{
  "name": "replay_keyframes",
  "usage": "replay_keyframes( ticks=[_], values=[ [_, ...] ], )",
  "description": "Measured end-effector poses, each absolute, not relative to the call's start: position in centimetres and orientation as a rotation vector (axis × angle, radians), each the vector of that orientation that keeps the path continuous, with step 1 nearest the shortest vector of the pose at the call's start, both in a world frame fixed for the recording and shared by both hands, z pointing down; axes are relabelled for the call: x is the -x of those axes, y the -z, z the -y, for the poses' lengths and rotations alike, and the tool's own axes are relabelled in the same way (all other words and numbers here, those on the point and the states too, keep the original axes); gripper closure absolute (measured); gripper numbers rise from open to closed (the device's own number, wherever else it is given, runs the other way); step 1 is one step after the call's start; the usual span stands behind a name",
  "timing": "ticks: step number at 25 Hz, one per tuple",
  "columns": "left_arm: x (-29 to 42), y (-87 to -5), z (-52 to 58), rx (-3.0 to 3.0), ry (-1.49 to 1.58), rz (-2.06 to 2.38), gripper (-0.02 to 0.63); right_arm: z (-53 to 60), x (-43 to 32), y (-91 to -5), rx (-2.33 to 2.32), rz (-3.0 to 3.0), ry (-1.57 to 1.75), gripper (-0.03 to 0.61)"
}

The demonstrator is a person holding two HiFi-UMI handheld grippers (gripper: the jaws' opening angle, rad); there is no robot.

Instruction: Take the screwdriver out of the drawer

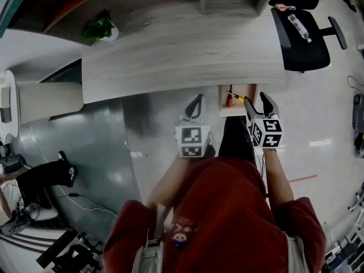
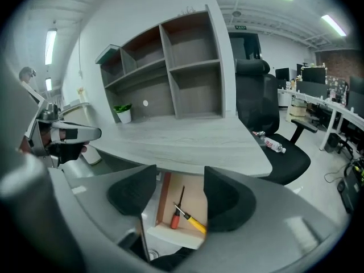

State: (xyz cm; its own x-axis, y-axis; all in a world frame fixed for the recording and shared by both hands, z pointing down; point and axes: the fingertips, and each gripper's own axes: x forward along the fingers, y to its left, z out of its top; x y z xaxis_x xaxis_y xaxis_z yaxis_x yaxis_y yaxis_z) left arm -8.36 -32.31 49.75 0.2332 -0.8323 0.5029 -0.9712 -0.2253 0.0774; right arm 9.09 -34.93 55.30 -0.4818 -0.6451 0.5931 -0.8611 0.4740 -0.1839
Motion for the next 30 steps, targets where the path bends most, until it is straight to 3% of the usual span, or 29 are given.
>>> replay_keyframes(
  ticks=[17,30],
  values=[
    [6.4,-64.5,29.1,-1.937,-0.692,1.518,0.615,31.4,-8.3,-71.6,-0.951,2.107,-0.762,0.316],
    [5.7,-71.5,27.6,-1.853,-0.768,1.452,0.615,31.1,-8.1,-81.4,-0.761,1.872,-0.63,0.316]
  ],
)
